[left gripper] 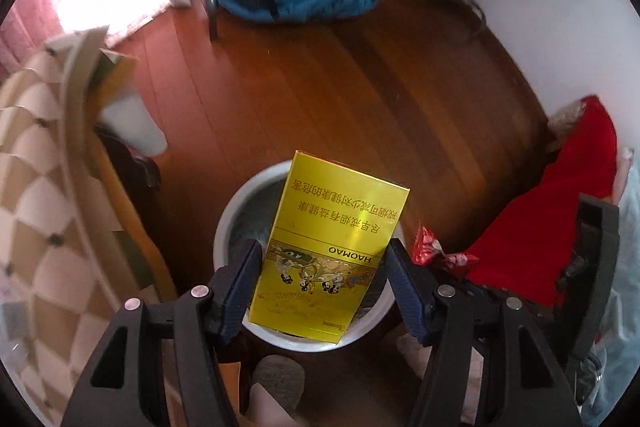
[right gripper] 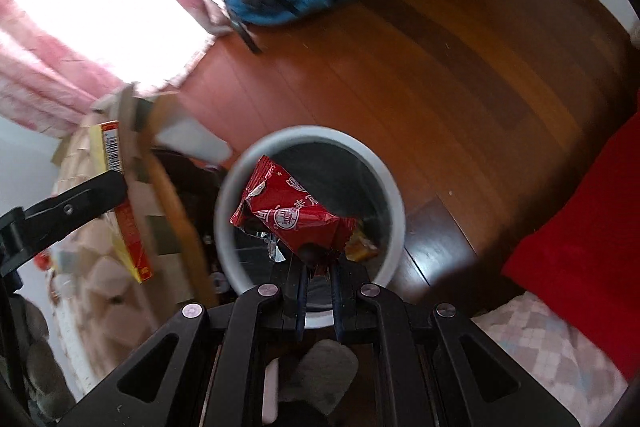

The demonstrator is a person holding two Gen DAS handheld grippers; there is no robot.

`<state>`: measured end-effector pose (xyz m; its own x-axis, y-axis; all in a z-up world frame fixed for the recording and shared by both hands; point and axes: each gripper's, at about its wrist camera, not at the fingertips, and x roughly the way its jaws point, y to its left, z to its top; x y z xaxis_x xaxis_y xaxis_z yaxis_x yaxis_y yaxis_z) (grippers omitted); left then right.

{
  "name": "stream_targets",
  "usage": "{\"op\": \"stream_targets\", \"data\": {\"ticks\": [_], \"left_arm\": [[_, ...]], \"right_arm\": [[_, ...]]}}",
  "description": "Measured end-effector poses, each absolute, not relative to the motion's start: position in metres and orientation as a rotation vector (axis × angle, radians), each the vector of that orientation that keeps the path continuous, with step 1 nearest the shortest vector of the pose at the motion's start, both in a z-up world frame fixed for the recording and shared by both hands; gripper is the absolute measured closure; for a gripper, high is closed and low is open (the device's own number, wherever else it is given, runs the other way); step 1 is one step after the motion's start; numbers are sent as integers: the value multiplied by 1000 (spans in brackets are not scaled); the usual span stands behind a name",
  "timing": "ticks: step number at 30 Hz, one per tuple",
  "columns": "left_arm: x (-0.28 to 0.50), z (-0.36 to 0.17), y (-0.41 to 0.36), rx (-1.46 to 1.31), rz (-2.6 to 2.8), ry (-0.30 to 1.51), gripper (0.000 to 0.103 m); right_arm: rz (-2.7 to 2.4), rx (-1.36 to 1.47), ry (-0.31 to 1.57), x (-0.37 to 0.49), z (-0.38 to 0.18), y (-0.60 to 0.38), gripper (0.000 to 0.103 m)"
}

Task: Collect trash
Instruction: 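Carry both items over the bin and open both grippers to drop them, then move both tools back toward the table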

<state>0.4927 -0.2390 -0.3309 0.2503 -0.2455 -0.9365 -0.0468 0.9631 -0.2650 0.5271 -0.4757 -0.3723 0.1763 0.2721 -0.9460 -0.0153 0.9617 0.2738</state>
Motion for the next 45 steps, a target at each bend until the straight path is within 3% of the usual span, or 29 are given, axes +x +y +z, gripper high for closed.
{"op": "stream_targets", "data": {"ticks": [5,7,8,11,13,14,16,18,20,21,22,45], "left_arm": [[497,-359,-250,-227,-132,1371,39],[495,-364,-251,-235,-126,1385,12],[494,-365,-250,-231,-117,1389,6],[490,-365,-248,-226,-93,1386,4],[488,-368,-245,-222,-75,1385,4],[487,-369,-243,-221,-65,1385,4],[485,-370,-238,-210,-45,1386,4],[483,-369,-235,-200,-33,1380,4],[480,-367,-231,-193,-16,1374,4],[478,-364,-229,-192,-13,1369,4],[476,-361,-228,-189,-8,1363,4],[392,-241,-198,-141,45,1171,3]], "right_arm": [[181,251,1464,543,-433,-479,93],[188,253,1479,544,-447,-478,93],[193,245,1483,546,-454,-476,91],[211,224,1493,546,-463,-473,90],[221,218,1500,548,-468,-469,84],[220,205,1497,547,-470,-469,77],[216,188,1490,545,-469,-468,35],[207,181,1479,543,-462,-467,22],[196,162,1472,541,-454,-468,16],[189,154,1471,540,-451,-468,5],[175,148,1466,539,-446,-469,0],[58,-11,1275,473,-280,-449,0]]}}
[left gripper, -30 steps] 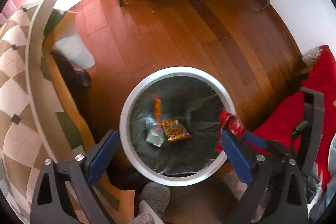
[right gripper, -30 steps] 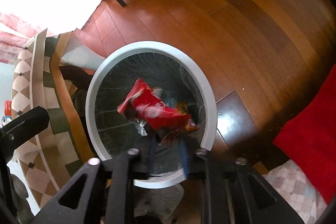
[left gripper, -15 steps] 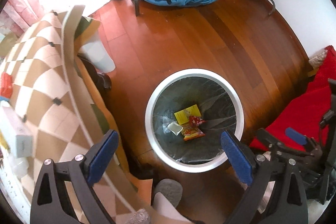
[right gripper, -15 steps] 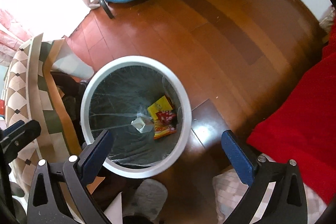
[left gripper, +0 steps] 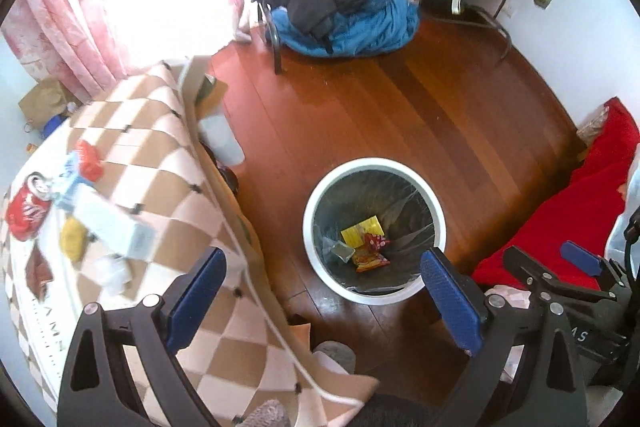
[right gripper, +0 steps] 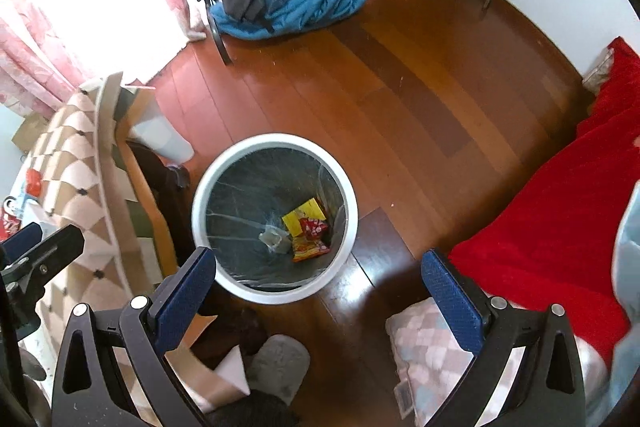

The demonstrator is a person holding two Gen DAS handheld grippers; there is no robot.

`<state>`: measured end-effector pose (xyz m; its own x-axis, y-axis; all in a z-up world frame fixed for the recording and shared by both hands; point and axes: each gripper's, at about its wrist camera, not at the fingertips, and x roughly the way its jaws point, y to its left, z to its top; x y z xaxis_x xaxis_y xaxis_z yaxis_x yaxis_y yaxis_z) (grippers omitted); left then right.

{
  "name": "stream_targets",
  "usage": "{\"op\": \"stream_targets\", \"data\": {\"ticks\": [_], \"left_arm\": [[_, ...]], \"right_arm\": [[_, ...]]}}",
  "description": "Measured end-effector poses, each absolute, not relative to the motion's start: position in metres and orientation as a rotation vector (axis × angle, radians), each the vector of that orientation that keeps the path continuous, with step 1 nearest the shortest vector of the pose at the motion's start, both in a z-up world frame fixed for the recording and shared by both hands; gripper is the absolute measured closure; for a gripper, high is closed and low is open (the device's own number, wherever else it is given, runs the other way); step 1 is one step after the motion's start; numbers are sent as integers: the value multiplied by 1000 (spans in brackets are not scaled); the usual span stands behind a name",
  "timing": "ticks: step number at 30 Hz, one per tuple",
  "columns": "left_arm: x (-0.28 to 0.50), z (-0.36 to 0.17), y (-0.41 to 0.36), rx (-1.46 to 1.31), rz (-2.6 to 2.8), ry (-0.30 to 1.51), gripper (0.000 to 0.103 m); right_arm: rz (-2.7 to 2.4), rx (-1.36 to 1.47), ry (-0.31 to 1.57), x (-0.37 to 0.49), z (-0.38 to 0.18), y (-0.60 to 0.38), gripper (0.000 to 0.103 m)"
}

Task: Collect trash
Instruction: 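Move both tools back toward the table, then grasp the brown wrapper with the left gripper while the right grasps the white box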

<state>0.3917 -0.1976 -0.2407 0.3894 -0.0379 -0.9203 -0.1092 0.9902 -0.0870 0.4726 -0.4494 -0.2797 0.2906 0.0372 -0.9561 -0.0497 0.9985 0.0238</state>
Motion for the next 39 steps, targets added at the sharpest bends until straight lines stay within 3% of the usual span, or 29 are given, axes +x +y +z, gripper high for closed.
{"op": "stream_targets", "data": {"ticks": [8,16,22,32,38,39], "left_arm": [[334,-170,-131,-158,165,1040,3],[280,-165,5,-278,413,1002,3],[255,-228,109,-409,595,1096,3],[267,-323,180,-520,643,1241,3],[279,-351,184,-560,620,1281,5],[278,-353,185,-566,624,1278,5]], "right_arm": [[134,40,1163,432,-197,-411,0],[347,16,1130,412,-154,-294,0],[497,-100,1236,418,-199,-167,0],[579,-412,1361,442,-299,-26,0],[574,-558,1400,458,-332,2,11],[575,-568,1405,459,-336,5,18]]}}
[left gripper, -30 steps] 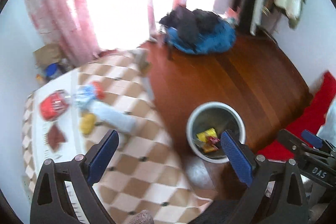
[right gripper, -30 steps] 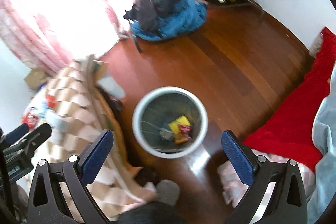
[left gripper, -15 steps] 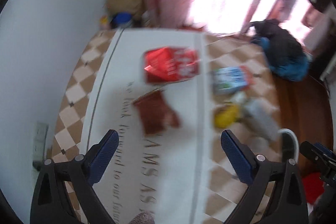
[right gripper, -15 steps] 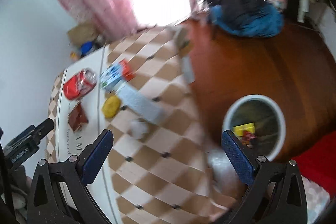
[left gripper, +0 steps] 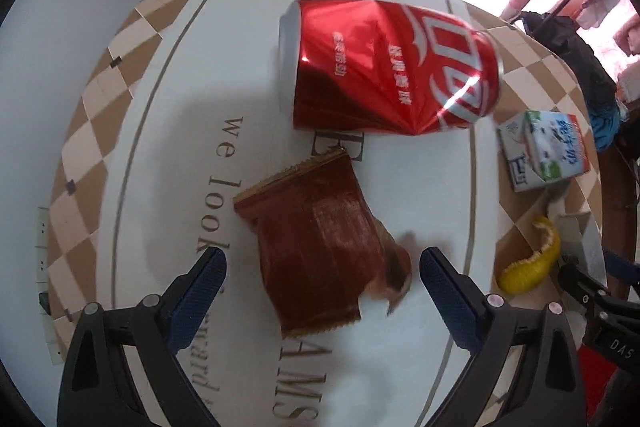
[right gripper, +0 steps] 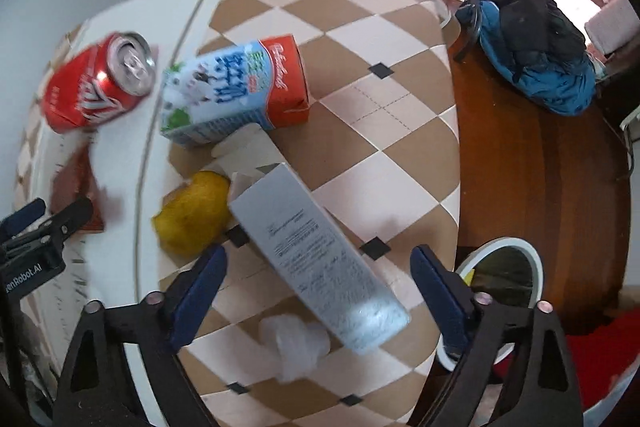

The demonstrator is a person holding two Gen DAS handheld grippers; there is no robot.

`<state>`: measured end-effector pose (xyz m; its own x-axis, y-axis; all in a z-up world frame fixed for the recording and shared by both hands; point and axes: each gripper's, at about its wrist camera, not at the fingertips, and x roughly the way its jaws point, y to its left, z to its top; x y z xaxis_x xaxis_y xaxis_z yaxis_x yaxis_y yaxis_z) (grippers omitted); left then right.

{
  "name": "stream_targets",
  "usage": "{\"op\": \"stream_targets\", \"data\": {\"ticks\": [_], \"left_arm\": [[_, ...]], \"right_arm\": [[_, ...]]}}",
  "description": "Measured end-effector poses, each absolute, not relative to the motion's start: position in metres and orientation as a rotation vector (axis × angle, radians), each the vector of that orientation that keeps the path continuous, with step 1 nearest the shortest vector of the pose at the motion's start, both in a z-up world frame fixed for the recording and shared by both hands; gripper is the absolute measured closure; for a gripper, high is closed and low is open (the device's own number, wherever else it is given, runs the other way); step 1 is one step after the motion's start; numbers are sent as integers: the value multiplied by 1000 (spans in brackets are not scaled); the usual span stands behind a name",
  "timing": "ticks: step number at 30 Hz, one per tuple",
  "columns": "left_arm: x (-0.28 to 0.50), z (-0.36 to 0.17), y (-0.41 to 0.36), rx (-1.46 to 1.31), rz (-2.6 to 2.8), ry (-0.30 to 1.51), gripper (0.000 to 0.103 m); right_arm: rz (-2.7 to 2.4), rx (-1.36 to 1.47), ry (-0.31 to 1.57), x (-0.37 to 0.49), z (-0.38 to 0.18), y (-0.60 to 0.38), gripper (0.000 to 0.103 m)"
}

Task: Collect trash
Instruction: 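Grasp the brown wrapper with the left gripper while the right grasps the white box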

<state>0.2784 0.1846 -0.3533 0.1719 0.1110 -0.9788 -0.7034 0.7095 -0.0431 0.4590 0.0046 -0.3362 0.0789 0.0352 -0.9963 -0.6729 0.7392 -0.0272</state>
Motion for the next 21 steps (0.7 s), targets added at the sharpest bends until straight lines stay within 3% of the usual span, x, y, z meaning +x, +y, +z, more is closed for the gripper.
{"op": "stream_targets", "data": {"ticks": [2,3,5,8,12,21], "left_arm": [[276,-355,186,-572,631,1265,5],[273,-355,185,-570,640,1254,12],[267,-352,185,-547,667,1228,30],[259,-345,188,-532,685,1203,66],[249,-339,189,-530,680,1192,72],[234,-308,181,-486,676,1149,74]], "right_arm": [[575,-584,1415,461,-343,6,22],[576,-590,1419,461,-346,8,24],[579,-597,1425,462,-350,8,33],[589,-584,1422,465,-352,9,40],[600,-586,1399,464,-349,11,56],[602,-479,1334,459,-316,-1,59]]}}
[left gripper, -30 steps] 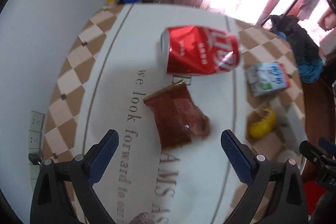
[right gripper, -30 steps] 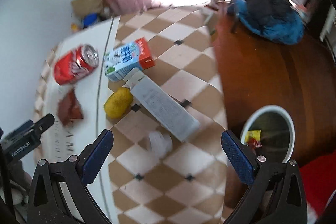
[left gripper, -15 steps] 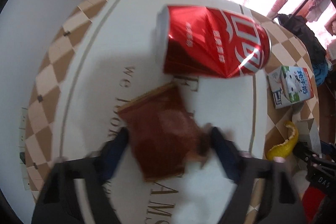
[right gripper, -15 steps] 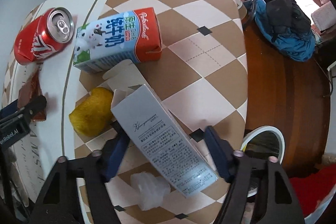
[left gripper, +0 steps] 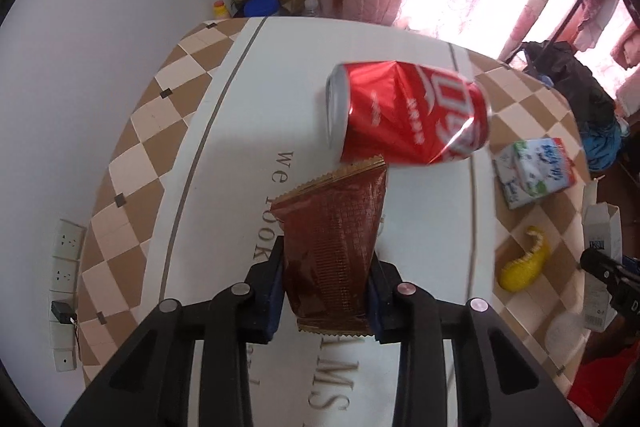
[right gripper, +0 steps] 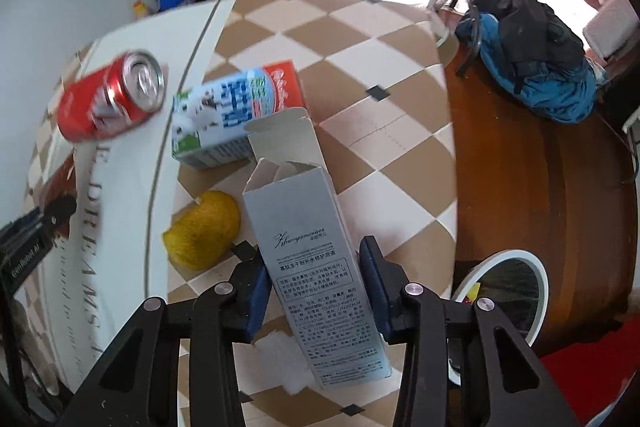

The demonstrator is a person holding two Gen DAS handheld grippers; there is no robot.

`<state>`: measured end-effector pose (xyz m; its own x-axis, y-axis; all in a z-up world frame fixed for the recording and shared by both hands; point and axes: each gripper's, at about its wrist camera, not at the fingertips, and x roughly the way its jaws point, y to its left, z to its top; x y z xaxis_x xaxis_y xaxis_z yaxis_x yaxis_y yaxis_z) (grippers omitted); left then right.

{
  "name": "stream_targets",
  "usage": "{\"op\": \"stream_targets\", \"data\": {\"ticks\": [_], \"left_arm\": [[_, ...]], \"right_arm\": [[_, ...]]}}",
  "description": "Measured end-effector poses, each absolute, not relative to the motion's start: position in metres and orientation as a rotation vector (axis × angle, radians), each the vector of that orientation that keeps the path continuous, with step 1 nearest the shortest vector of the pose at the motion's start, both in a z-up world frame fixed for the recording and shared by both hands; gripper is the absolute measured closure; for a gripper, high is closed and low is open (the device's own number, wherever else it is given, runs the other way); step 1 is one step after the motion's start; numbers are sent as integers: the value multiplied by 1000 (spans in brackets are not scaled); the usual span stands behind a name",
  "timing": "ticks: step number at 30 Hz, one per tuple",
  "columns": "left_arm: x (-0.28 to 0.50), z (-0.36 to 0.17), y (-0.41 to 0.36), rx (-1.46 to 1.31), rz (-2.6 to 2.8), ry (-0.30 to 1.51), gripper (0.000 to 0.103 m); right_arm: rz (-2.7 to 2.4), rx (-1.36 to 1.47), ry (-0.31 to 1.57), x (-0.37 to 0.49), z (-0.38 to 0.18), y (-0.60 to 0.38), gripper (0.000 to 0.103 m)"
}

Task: Collect trash
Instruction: 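Grasp the brown wrapper with the left gripper while the right grasps the white box, then carry both items over the bin and open both grippers to drop them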

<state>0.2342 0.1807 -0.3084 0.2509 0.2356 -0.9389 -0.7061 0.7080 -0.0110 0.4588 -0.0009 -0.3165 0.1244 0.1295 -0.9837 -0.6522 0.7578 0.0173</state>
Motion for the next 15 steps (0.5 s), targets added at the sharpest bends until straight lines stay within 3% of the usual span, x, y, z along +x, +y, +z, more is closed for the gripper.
{"op": "stream_targets", "data": {"ticks": [9,15], "left_arm": [[207,-336,142,-509,573,1255,74],[178,-348,129,-500,563,1269,74]], "right_arm": [[707,-292,1453,411,-289,-23,59],[680,-374,1547,349,-333,-43,59]]}}
